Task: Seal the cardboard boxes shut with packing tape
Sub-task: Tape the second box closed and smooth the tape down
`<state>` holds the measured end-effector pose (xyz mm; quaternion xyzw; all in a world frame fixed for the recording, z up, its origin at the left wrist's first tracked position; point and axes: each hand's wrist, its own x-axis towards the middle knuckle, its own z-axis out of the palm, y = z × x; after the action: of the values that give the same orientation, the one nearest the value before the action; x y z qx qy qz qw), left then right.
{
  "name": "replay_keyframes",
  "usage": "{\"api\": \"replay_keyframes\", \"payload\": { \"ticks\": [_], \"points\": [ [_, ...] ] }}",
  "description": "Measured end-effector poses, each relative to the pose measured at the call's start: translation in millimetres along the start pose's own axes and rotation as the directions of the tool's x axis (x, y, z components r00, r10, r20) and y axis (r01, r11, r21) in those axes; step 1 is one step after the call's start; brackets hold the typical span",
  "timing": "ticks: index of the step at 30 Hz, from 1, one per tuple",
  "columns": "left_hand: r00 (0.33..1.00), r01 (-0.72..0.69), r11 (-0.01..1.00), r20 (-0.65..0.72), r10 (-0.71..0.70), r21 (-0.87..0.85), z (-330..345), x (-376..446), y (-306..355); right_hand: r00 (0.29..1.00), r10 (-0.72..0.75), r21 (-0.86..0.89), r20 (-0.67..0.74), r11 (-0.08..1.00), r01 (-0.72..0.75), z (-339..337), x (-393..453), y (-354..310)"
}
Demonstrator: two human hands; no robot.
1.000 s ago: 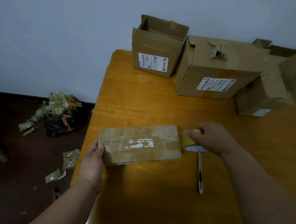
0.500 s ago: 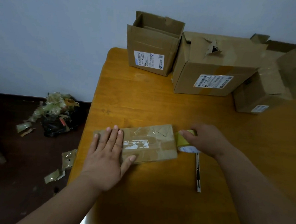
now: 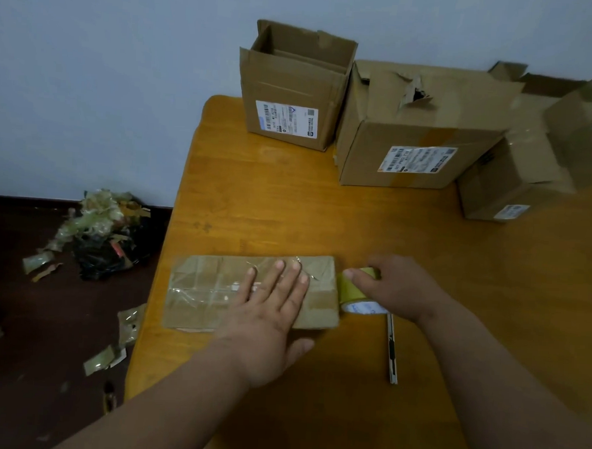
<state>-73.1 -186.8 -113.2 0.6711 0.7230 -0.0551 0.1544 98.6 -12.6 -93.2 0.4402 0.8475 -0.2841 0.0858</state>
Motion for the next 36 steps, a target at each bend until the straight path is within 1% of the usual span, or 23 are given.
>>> {"api": "replay_keyframes", "payload": {
  "ticks": [2,4,5,6,8,9,12,13,15,17,18,19,21,24,26,28,30,31,33,34,36],
  "points": [
    [0.997,-0.014,1.000,0.075,0.014,0.008,-3.4,3.9,2.2,1.000,-0.009,0.026,-0.005,1.000,0.009,2.5,-0.1,1.8],
    [0.999,-0.023,1.000,-0.023,0.023,-0.021,-12.6,7.7,4.3,1.000,-0.021,0.033,-0.012,0.999,0.021,3.8,-1.0,2.2],
    [0.998,-0.046,0.999,-0.051,0.045,-0.027,-12.0,9.4,5.3,0.999,-0.030,0.035,-0.013,0.999,0.030,4.0,-1.3,1.1],
    [0.997,-0.071,0.997,-0.025,0.071,-0.019,-12.6,10.8,7.9,0.999,-0.034,0.038,-0.014,0.999,0.034,4.4,-1.6,-0.5],
    [0.990,-0.110,0.992,0.096,0.105,0.052,-9.8,13.5,12.7,0.999,-0.033,0.045,-0.012,0.998,0.033,5.7,-2.3,-2.3],
    [0.987,-0.115,0.991,0.118,0.107,0.065,-8.0,16.5,14.2,1.000,-0.029,0.052,-0.012,0.998,0.029,5.9,-2.7,-2.4],
    [0.992,-0.124,0.992,0.035,0.123,0.027,-6.3,22.2,17.6,1.000,-0.021,0.086,0.004,0.996,0.020,5.1,-5.0,-4.7],
    [0.992,-0.128,0.991,0.026,0.127,0.036,-4.3,23.3,18.8,1.000,-0.020,0.099,0.005,0.995,0.020,5.7,-5.3,-6.0],
    [0.991,-0.125,0.991,0.054,0.123,0.045,0.4,25.1,20.1,1.000,-0.018,0.123,0.003,0.992,0.017,7.2,-6.0,-7.2],
    [0.987,-0.134,0.990,0.088,0.131,0.033,-0.4,26.2,17.7,1.000,-0.007,0.244,0.024,0.970,0.001,7.9,-8.7,-3.6],
    [0.986,-0.139,0.990,0.091,0.137,0.023,-4.1,27.0,14.8,0.999,0.009,0.355,0.049,0.934,-0.026,7.5,-11.3,-0.7],
    [0.988,-0.133,0.991,0.079,0.132,0.005,-8.4,28.7,11.2,0.997,0.034,0.486,0.076,0.872,-0.067,6.8,-14.2,2.7],
    [0.993,-0.077,0.997,0.089,0.078,-0.018,-17.3,34.3,3.5,0.988,0.102,0.693,0.116,0.704,-0.154,8.2,-18.9,11.4],
    [0.988,-0.037,0.997,0.151,0.027,0.062,-23.6,46.4,-0.2,0.969,0.155,0.847,0.195,0.471,-0.246,17.5,-21.1,25.2],
    [0.993,-0.026,0.998,0.119,0.019,0.054,-23.8,49.4,0.5,0.956,0.153,0.899,0.252,0.329,-0.289,23.4,-23.4,30.4],
    [0.997,-0.007,1.000,0.072,0.007,0.000,-22.6,45.6,-0.2,0.945,0.146,0.920,0.293,0.224,-0.320,26.8,-26.6,34.9],
    [0.999,0.005,0.999,0.033,-0.004,-0.050,-22.8,38.9,-2.8,0.949,0.102,0.941,0.300,0.134,-0.312,24.7,-29.8,36.6],
    [1.000,0.003,0.998,0.017,-0.002,-0.069,-25.0,35.9,-4.0,0.955,0.066,0.954,0.289,0.065,-0.293,21.3,-31.8,36.0],
    [1.000,-0.008,0.991,-0.030,0.004,-0.132,-33.3,30.9,-4.4,0.967,0.011,0.961,0.255,-0.110,-0.252,10.9,-35.5,33.8],
    [0.998,-0.019,0.984,-0.070,0.007,-0.176,-38.8,29.1,-3.5,0.973,-0.008,0.959,0.229,-0.171,-0.227,3.4,-37.4,31.2],
    [0.985,-0.058,0.962,-0.172,0.012,-0.267,-49.4,27.2,-1.4,0.992,-0.050,0.966,0.120,-0.224,-0.128,-12.5,-39.7,25.6]
  ]
}}
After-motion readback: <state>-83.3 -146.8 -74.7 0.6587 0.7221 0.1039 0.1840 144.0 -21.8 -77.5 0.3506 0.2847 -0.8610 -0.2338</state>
